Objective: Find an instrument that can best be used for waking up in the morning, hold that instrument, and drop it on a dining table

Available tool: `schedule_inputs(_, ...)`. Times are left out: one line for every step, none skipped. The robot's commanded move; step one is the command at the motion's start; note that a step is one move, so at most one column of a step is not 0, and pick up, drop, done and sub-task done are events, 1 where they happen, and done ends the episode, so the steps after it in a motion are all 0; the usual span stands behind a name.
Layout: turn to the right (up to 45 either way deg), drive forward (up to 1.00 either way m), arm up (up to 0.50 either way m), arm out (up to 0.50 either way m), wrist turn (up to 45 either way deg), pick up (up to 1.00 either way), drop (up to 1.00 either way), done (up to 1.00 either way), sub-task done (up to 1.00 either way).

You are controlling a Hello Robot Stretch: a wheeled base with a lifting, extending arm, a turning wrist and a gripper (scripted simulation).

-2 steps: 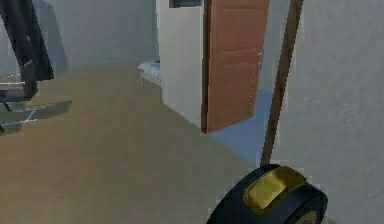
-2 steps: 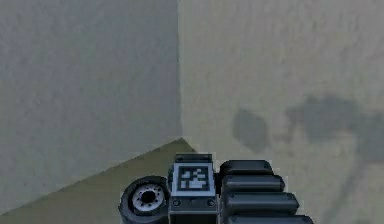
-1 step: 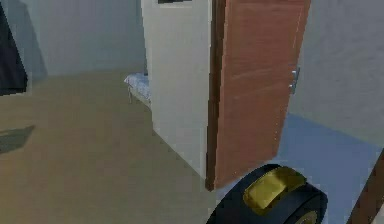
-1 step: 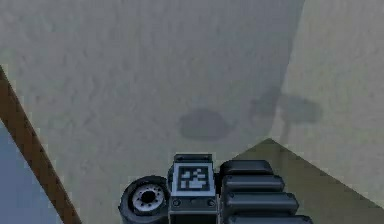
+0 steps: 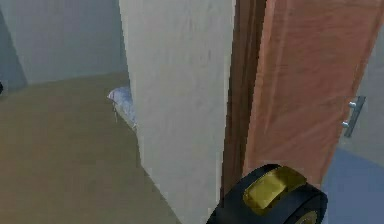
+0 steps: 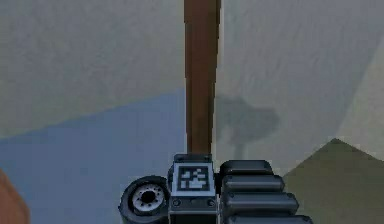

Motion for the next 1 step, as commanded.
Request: schedule_inputs(45.0, 0.00, 0.00, 0.00, 0.0, 0.00, 0.00, 0.00, 0.00)
